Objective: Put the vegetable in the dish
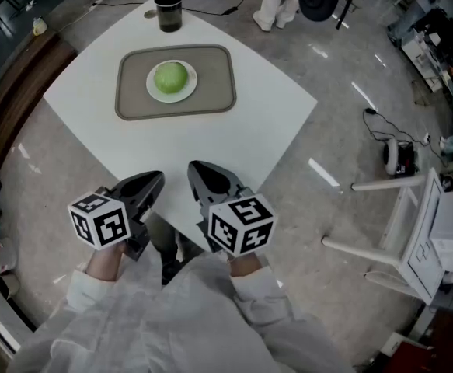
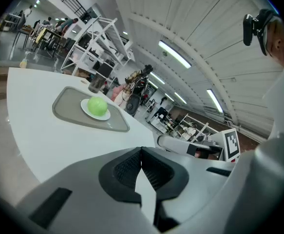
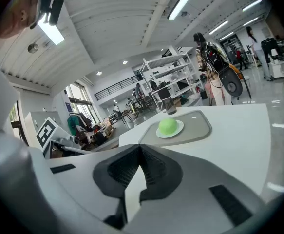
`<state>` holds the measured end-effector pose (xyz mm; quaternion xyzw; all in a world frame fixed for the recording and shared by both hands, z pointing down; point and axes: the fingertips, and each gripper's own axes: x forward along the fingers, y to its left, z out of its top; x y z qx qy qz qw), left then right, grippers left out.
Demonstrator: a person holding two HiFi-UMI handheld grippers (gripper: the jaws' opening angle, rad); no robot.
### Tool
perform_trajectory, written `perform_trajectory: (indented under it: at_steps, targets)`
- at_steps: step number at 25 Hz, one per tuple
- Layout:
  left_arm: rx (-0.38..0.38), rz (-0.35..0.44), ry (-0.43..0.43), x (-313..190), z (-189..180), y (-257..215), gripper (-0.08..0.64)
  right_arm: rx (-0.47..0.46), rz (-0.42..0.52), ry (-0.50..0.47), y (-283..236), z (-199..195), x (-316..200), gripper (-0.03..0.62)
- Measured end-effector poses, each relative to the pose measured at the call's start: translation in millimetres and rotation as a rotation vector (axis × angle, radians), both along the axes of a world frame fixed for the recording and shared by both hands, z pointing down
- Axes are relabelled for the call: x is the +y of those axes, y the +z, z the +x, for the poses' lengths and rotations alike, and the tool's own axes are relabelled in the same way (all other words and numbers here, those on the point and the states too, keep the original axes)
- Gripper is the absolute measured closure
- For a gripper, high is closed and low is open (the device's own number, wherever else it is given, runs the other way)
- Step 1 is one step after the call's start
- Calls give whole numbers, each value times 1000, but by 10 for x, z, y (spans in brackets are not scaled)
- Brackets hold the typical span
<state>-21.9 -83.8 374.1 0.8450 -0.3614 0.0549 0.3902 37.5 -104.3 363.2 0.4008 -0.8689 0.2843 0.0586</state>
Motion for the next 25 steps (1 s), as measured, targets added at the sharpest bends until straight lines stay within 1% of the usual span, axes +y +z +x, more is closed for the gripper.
perform_trajectory:
  at_steps: [3,5,11,16,22,25]
  targets:
    - [-9,7,16,-4,-2,-37,551,13,22,6,-77,-16,10,578]
    - [-12,26,36,-26,24,-113,551,25,36,11,-134,-19,-11,578]
    - [-3,67,80,-41,57,-322,551,37,51,22,-243,-113,-11,578]
    - [-30,72,84,57,28,-320,552,60,53,28,-262,-212,85,578]
    - [-12,79,91,134,48,-320,551,88,68,31,-264,-217,139,578]
    - [-19,91,96,160,59,-327,551,96,70,28,-250,-232,173,578]
